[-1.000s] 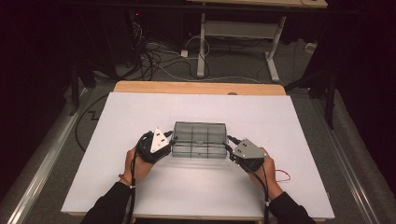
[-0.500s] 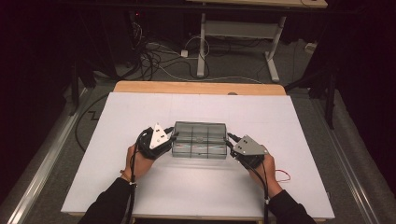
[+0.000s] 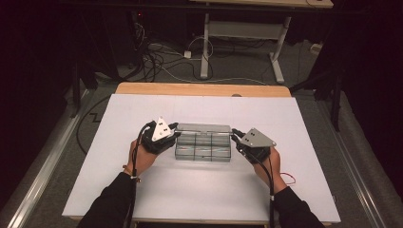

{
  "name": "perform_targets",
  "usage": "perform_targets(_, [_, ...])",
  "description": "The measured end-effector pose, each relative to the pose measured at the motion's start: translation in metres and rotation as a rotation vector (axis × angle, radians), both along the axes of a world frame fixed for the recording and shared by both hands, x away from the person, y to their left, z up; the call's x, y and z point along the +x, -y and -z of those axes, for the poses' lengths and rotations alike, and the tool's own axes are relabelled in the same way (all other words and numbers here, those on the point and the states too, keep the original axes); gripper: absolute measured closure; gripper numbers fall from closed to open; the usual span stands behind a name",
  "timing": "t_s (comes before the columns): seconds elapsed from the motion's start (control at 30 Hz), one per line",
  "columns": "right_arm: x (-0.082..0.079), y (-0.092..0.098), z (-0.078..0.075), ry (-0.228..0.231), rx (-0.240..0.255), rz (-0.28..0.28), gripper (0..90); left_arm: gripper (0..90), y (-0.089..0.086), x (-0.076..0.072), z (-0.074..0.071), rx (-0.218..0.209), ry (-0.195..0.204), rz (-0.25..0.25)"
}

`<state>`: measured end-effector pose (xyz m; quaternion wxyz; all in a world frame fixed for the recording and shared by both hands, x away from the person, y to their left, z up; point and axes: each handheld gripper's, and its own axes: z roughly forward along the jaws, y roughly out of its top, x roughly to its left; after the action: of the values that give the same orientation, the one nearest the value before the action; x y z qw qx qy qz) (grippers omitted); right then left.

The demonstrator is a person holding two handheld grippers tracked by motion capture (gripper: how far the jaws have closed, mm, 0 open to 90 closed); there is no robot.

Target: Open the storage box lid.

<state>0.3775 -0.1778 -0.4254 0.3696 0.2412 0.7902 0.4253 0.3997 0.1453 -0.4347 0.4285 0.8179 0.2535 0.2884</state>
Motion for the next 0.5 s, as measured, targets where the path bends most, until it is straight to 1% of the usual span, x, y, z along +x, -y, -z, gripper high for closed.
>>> perform_targets(0.07, [0.002, 0.000, -0.002, -0.005, 0.009, 0.004, 82.2, 66.9, 0.000, 0.003, -0.003, -0.003, -0.010, 0.003])
perform_targets(0.1, [0.004, 0.000, -0.004, -0.002, 0.005, 0.004, 82.3, 66.9, 0.000, 0.004, -0.004, -0.005, -0.015, 0.002])
perform_targets(0.17, [0.005, -0.001, -0.005, -0.003, 0.003, 0.007, 82.4, 66.8, 0.000, 0.007, -0.006, -0.004, -0.020, 0.002])
perform_targets(0.2, [0.006, -0.001, -0.006, -0.003, 0.006, 0.009, 82.4, 66.9, 0.000, 0.009, -0.008, 0.003, -0.015, 0.006])
perform_targets(0.3, [0.011, -0.001, -0.011, -0.014, 0.014, 0.013, 82.3, 66.8, 0.000, 0.013, -0.010, -0.007, -0.020, 0.009])
perform_targets(0.37, [0.012, -0.002, -0.012, -0.013, 0.010, 0.013, 82.3, 66.8, 0.000, 0.016, -0.011, -0.008, -0.027, 0.011])
perform_targets(0.4, [0.013, -0.002, -0.013, -0.015, 0.008, 0.015, 82.3, 66.6, 0.000, 0.018, -0.012, -0.015, -0.032, 0.015])
perform_targets(0.43, [0.016, -0.002, -0.015, -0.023, 0.012, 0.016, 82.1, 65.8, 0.000, 0.020, -0.012, -0.025, -0.048, 0.020])
perform_targets(0.47, [0.018, -0.002, -0.015, -0.027, 0.015, 0.018, 82.2, 65.8, -0.001, 0.022, -0.012, -0.041, -0.055, 0.020])
perform_targets(0.5, [0.020, -0.003, -0.016, -0.027, 0.017, 0.019, 82.2, 65.8, -0.001, 0.022, -0.012, -0.041, -0.055, 0.020])
